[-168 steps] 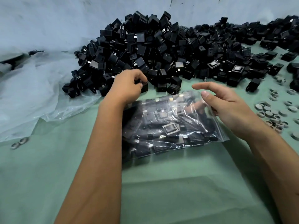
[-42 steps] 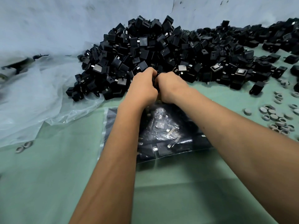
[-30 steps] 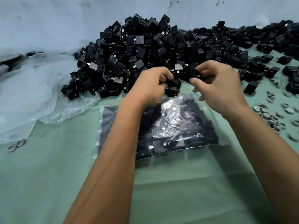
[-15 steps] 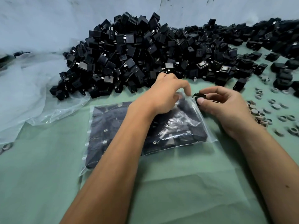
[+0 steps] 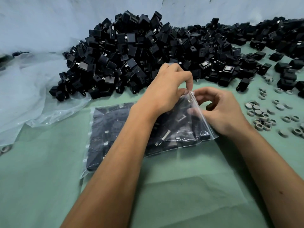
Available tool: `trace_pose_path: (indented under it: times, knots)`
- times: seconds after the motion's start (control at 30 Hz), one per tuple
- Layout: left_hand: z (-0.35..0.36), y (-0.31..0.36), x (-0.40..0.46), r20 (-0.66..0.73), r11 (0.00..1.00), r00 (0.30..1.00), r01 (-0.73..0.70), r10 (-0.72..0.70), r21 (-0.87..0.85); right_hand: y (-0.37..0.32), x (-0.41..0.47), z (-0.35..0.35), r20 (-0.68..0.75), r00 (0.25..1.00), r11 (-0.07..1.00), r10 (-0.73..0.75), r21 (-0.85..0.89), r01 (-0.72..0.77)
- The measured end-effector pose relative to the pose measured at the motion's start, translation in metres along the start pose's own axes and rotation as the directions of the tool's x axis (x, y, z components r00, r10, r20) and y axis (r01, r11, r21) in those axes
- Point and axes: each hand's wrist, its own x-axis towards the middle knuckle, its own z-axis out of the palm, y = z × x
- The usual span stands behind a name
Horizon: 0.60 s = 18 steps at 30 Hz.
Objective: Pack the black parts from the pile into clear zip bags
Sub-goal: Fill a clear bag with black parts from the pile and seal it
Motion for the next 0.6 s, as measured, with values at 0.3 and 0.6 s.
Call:
trace_pose_path:
  times: [0.3,0.6]
  knots:
    - [-0.008,-0.033,-0.003,-0.012,0.928,0.936,0.350,-0.352,0.129,-0.001,-0.003,0.006,0.075,0.996,0.986,0.046,0.155,-0.057]
    - [-0.005,-0.042,-0.007,0.235,0.856,0.823,0.496,-0.517,0.148,-0.011,-0.008,0.006,0.091,0.987,0.964,0.134,0.217,-0.151]
